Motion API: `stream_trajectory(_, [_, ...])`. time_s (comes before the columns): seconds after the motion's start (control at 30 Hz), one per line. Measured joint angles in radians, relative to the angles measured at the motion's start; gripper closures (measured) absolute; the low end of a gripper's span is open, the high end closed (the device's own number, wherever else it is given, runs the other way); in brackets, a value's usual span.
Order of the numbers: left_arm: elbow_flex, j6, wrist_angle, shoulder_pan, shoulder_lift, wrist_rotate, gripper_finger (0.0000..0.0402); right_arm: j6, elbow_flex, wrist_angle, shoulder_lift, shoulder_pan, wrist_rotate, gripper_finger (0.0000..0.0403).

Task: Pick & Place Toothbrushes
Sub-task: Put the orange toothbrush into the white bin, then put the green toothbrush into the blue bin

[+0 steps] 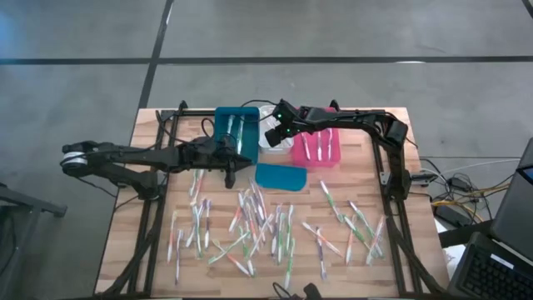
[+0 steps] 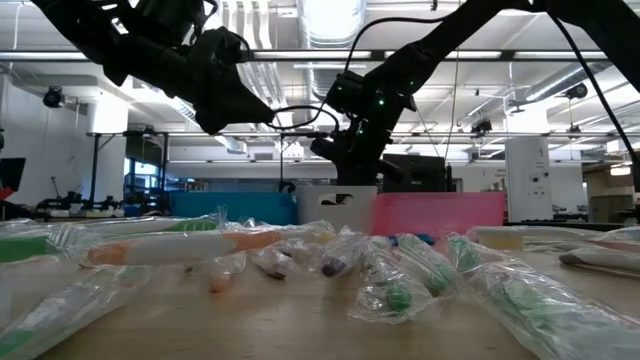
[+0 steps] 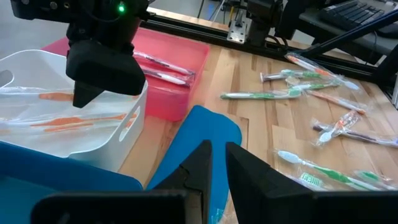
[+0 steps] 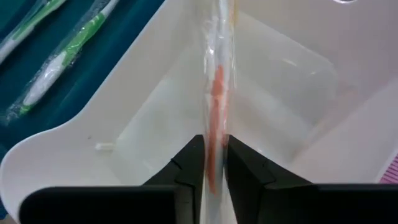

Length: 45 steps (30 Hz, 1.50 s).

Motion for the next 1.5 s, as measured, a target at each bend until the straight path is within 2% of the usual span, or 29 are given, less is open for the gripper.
stream_trajectory(0.3, [0.0,0.0,0.0,0.0,0.0,0.0,0.0351,-0.002,0.0,-0.001,-0.001,0.0,0.0,0.0284])
stream_trajectory(0.4, [0.0,0.0,0.0,0.0,0.0,0.0,0.0351,-0.011,-0.001,-0.003,-0.018,-0.002,-0.03,0.0269])
stream_trajectory(0.53, [0.0,0.0,0.0,0.0,0.0,0.0,0.0351,-0.067,-0.001,-0.005,-0.076,-0.004,-0.072,0.0252])
stream_trajectory(0.73, [0.0,0.0,0.0,0.0,0.0,0.0,0.0351,-0.184,-0.001,-0.03,-0.19,-0.002,-0.072,0.0242])
stream_trajectory(0.9, [0.0,0.0,0.001,0.0,0.0,0.0,0.0351,-0.338,-0.001,-0.03,-0.279,-0.002,-0.069,0.0264])
stream_trajectory(1.23, [0.0,-0.02,-0.022,0.0,0.0,0.005,0.0351,-0.576,-0.001,-0.076,-0.406,-0.011,-0.066,0.0353])
stream_trajectory(1.37, [0.0,-0.021,-0.095,0.0,0.0,0.008,0.0351,-0.65,-0.015,-0.153,-0.424,-0.014,-0.064,0.0388])
stream_trajectory(1.5, [0.0,-0.023,-0.215,0.0,0.0,0.065,0.0351,-0.711,-0.056,-0.184,-0.424,-0.014,-0.064,0.0391])
